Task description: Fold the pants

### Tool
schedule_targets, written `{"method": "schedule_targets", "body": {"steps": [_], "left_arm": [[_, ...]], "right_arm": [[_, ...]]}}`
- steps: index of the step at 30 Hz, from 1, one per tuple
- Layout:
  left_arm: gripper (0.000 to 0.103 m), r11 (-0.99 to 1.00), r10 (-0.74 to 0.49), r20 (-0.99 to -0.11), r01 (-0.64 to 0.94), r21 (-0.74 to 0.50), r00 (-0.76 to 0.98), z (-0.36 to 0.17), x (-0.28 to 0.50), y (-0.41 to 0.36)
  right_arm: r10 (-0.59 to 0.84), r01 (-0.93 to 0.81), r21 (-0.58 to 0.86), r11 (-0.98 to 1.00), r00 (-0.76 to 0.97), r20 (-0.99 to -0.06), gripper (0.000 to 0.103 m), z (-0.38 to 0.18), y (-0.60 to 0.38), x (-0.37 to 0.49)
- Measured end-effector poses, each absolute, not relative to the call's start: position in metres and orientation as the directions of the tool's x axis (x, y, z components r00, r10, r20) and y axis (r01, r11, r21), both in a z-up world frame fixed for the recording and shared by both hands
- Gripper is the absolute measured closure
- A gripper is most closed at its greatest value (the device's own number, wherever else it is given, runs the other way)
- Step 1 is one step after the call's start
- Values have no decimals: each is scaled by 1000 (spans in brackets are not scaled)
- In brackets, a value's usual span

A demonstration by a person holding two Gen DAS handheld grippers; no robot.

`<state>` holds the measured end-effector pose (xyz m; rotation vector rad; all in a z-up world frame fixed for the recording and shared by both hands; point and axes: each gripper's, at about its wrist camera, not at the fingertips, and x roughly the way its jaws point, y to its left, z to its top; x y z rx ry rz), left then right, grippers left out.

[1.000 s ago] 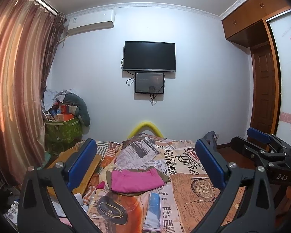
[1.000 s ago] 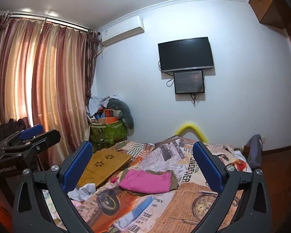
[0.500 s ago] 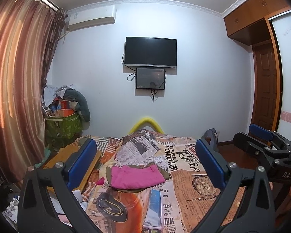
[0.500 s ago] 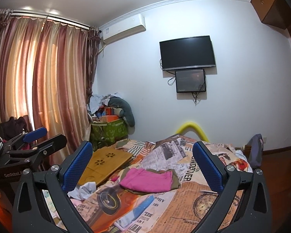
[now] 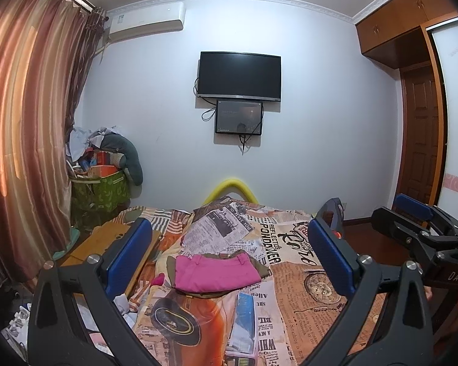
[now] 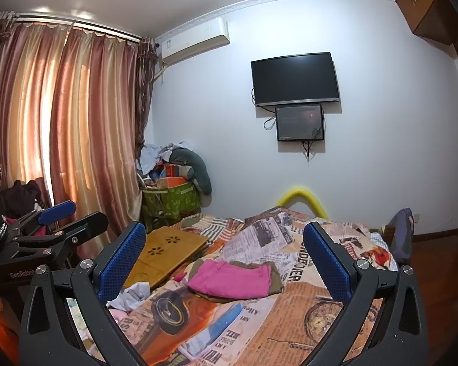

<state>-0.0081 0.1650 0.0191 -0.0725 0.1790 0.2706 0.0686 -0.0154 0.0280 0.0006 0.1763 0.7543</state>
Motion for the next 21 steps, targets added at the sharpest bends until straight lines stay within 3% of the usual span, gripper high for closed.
{"method": "schedule_targets", "body": {"steps": [21], "left_arm": [[0,968,239,-189,-250,-38,953,18,-5,161]], "right_arm": [[680,-679,72,731,716,-157,0,29,-17,69]]}}
